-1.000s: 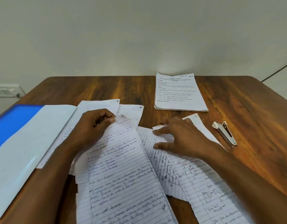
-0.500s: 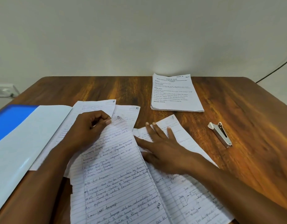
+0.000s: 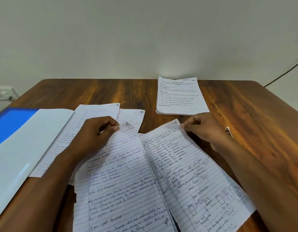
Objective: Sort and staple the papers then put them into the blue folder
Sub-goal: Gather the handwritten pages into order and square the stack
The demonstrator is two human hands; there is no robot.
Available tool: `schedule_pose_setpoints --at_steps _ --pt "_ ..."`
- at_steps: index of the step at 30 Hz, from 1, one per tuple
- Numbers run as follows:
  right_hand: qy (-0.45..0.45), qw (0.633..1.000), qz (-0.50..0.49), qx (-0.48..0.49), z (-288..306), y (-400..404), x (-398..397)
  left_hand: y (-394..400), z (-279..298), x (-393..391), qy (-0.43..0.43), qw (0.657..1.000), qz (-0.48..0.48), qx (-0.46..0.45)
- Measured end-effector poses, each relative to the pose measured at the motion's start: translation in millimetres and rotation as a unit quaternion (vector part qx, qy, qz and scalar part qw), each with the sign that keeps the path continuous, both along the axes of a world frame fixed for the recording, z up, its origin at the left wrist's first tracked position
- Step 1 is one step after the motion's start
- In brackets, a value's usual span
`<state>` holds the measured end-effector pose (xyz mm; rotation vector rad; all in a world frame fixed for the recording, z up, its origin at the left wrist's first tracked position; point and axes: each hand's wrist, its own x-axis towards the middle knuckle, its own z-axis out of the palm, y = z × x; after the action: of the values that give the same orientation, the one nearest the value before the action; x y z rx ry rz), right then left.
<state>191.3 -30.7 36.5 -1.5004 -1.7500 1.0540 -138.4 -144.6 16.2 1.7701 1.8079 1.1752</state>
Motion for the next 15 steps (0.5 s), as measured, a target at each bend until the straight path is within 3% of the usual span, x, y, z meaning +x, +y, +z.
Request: schedule_pose_setpoints --at_steps 15 --pt "0.05 0.993 0.103 0.026 23.1 -27.2 -14.5 0.1 -2.8 10.1 0.003 0.999 -0.036 -0.013"
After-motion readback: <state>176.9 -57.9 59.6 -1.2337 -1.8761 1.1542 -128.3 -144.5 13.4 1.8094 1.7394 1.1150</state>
